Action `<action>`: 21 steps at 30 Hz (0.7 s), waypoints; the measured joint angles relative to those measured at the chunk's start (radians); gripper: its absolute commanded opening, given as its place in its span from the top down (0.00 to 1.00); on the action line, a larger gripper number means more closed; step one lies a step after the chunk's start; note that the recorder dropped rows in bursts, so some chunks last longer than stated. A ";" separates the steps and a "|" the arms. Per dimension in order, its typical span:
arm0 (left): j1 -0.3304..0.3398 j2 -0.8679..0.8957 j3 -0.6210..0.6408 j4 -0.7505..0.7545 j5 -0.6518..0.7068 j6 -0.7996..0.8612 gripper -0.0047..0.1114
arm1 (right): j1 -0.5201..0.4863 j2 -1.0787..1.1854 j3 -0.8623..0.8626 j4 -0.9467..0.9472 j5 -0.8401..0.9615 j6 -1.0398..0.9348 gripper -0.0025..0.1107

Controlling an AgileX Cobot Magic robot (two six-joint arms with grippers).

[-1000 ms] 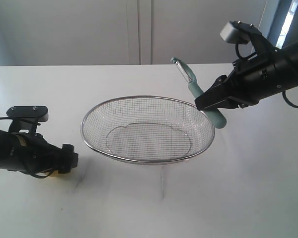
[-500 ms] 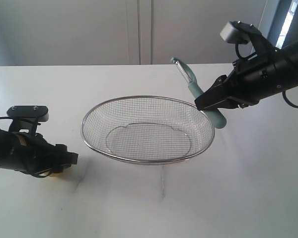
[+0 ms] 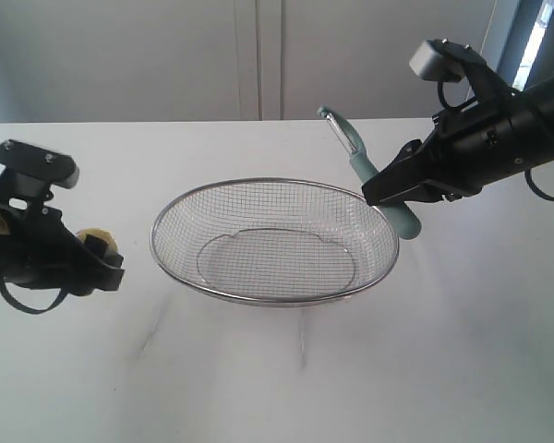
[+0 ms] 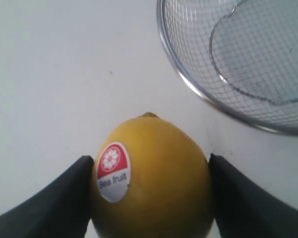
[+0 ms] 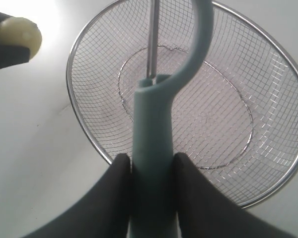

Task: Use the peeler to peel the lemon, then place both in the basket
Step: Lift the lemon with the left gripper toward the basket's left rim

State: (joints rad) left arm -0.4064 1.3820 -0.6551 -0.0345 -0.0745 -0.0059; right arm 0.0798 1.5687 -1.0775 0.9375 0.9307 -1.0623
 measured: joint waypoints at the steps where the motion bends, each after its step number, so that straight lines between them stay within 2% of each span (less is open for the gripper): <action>1: 0.000 -0.023 0.000 0.000 0.002 0.006 0.96 | 0.000 0.000 0.000 0.000 0.000 0.000 0.98; 8: -0.015 -0.135 0.000 0.000 0.000 -0.058 0.96 | 0.000 0.000 0.000 0.000 0.000 0.000 0.98; 16: -0.141 -0.174 0.000 0.000 -0.036 -0.104 0.96 | 0.000 0.000 0.000 0.000 0.000 0.000 0.98; 21: -0.192 -0.175 0.000 0.000 -0.057 -0.104 0.96 | 0.000 0.000 0.000 0.000 0.000 0.000 0.98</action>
State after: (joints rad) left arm -0.5986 1.2067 -0.6551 -0.0345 -0.1319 -0.1100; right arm 0.0798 1.5687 -1.0775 0.9375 0.9307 -1.0623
